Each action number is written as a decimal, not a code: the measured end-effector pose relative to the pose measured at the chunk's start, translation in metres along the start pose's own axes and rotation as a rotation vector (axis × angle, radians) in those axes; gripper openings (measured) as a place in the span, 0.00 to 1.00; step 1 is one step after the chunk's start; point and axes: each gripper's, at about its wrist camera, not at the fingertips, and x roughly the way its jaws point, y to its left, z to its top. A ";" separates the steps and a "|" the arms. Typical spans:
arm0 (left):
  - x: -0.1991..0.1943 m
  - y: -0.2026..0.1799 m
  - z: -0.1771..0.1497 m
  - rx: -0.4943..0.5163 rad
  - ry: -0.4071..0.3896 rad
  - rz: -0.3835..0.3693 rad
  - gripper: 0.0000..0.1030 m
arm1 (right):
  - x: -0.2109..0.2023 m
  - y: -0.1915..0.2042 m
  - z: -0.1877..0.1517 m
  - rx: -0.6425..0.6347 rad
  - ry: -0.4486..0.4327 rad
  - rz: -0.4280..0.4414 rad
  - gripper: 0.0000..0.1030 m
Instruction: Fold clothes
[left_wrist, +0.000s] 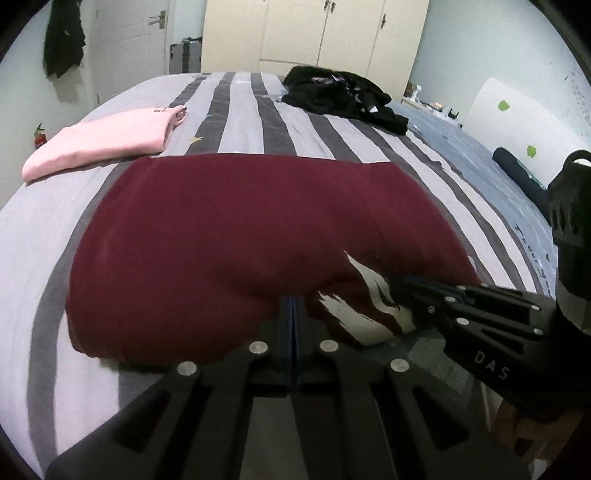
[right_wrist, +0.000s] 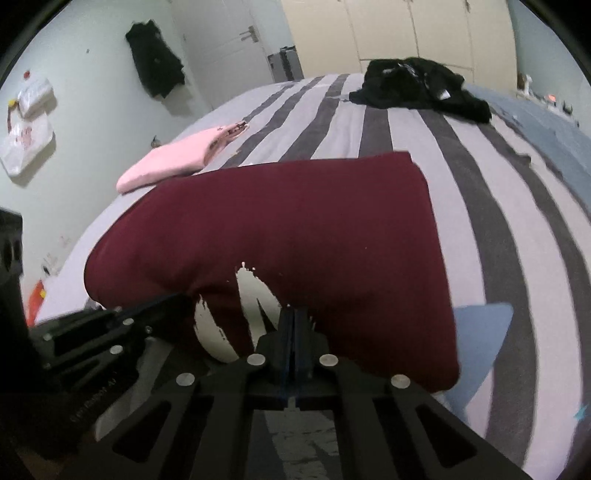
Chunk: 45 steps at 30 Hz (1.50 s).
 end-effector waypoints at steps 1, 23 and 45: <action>-0.003 0.000 0.003 0.004 0.001 0.000 0.02 | -0.003 -0.002 0.002 0.010 -0.006 -0.007 0.00; -0.022 0.067 -0.007 -0.079 0.003 0.072 0.02 | -0.019 -0.042 0.001 0.116 0.003 -0.085 0.00; -0.026 0.109 0.017 -0.123 0.017 0.172 0.02 | -0.036 -0.067 0.005 0.206 0.012 -0.172 0.00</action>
